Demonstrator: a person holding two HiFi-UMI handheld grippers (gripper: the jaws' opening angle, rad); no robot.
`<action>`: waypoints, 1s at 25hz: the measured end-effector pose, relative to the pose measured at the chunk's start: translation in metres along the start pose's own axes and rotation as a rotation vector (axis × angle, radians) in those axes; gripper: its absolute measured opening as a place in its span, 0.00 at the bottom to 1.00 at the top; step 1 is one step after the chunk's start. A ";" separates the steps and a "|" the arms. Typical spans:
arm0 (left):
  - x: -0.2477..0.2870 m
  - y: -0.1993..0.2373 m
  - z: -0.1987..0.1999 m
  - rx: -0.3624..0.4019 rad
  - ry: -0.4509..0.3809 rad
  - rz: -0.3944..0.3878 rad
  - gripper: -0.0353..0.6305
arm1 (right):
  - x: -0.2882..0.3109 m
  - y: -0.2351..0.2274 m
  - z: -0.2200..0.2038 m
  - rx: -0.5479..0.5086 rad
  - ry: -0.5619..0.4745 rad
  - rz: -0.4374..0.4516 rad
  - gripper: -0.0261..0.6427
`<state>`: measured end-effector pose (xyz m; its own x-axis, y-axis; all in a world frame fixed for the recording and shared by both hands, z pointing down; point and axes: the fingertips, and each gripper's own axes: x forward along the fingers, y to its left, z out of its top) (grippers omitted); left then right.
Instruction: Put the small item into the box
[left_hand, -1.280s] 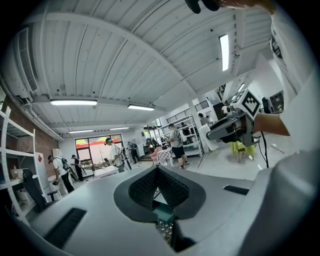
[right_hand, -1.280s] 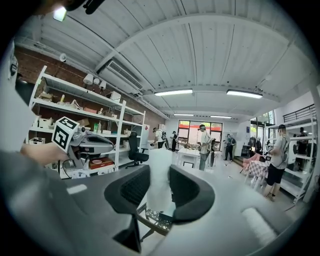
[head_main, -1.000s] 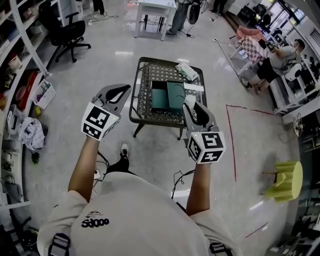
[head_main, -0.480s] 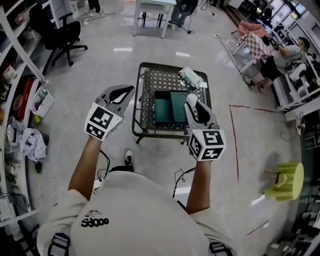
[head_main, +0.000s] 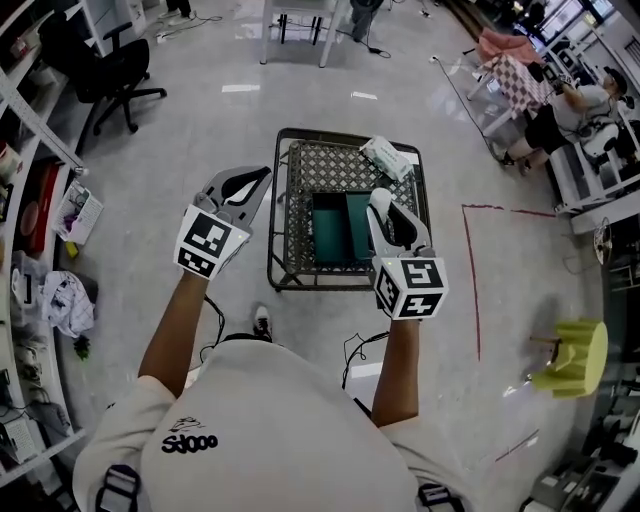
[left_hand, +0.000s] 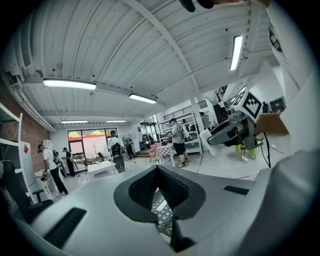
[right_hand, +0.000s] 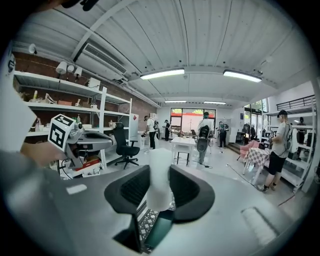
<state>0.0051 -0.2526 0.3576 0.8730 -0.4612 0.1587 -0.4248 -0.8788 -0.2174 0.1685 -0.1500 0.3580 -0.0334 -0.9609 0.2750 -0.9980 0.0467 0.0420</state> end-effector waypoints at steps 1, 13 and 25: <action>0.006 0.005 -0.004 -0.001 0.004 -0.004 0.06 | 0.007 -0.003 -0.002 0.003 0.010 -0.008 0.24; 0.055 0.023 -0.054 -0.076 0.080 -0.038 0.06 | 0.080 -0.034 -0.056 0.057 0.178 -0.031 0.24; 0.081 -0.014 -0.123 -0.140 0.236 0.044 0.06 | 0.145 -0.048 -0.160 0.071 0.350 0.167 0.24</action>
<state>0.0527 -0.2928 0.4922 0.7801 -0.5003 0.3757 -0.5041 -0.8583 -0.0961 0.2204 -0.2474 0.5495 -0.1876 -0.7902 0.5835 -0.9820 0.1635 -0.0944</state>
